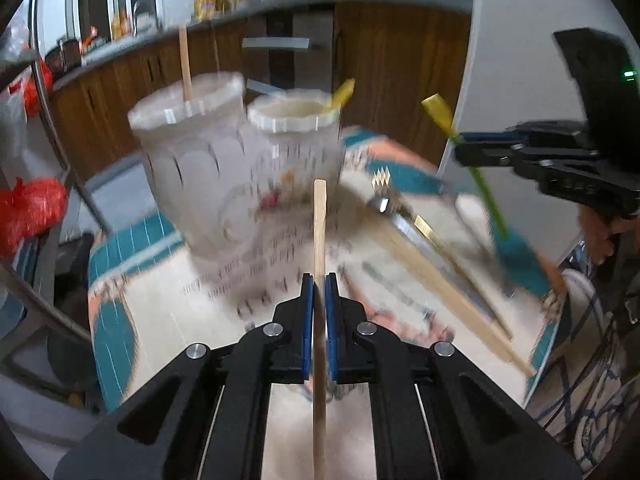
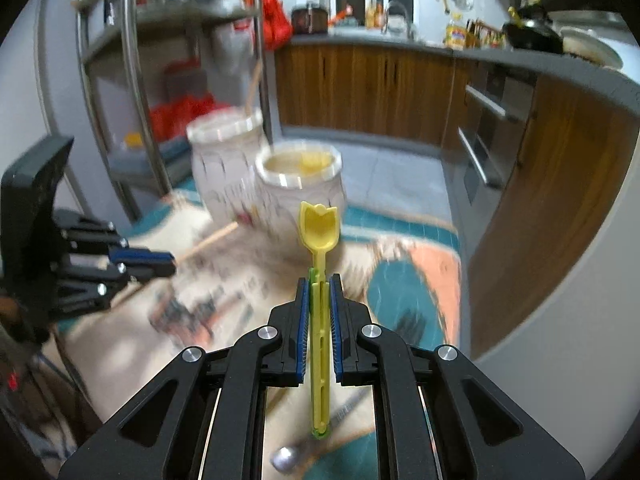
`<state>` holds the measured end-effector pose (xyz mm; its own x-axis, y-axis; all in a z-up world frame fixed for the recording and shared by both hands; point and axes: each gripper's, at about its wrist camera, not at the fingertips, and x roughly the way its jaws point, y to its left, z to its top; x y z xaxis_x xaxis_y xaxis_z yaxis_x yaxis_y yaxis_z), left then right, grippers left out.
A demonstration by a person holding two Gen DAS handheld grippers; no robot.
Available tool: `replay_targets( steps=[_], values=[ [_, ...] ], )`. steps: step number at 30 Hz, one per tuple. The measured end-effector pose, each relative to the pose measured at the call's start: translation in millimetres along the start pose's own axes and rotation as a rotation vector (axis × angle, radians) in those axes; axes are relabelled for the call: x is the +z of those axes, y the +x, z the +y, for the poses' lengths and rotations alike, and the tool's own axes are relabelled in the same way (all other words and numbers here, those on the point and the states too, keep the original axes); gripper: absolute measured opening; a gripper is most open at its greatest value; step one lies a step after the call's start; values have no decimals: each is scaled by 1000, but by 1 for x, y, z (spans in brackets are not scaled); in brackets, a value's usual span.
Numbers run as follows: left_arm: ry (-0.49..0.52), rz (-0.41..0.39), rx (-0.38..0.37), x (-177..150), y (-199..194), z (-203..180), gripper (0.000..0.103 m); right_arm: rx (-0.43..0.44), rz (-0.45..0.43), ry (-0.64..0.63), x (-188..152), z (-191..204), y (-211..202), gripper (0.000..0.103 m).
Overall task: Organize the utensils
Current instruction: 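Drop the chopstick into the large holder while the right tool drops its utensil in the small one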
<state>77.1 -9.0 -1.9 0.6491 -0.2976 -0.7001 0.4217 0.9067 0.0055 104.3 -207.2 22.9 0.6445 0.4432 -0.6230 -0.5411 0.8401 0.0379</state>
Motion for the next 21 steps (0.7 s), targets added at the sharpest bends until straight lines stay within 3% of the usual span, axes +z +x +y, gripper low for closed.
replay_targets(
  steps=[3, 11, 17, 21],
  values=[
    [5, -111, 0, 5, -20, 7, 6, 7, -77, 30, 16, 0, -5, 11],
    [-48, -285, 12, 34, -50, 38, 6, 52, -224, 97, 68, -4, 2, 11],
    [-157, -434, -14, 76, -58, 75, 6, 78, -329, 187, 105, -17, 12, 11],
    [-180, -484, -22, 100, -46, 87, 6, 75, -377, 219, 121, -23, 24, 11]
  ],
)
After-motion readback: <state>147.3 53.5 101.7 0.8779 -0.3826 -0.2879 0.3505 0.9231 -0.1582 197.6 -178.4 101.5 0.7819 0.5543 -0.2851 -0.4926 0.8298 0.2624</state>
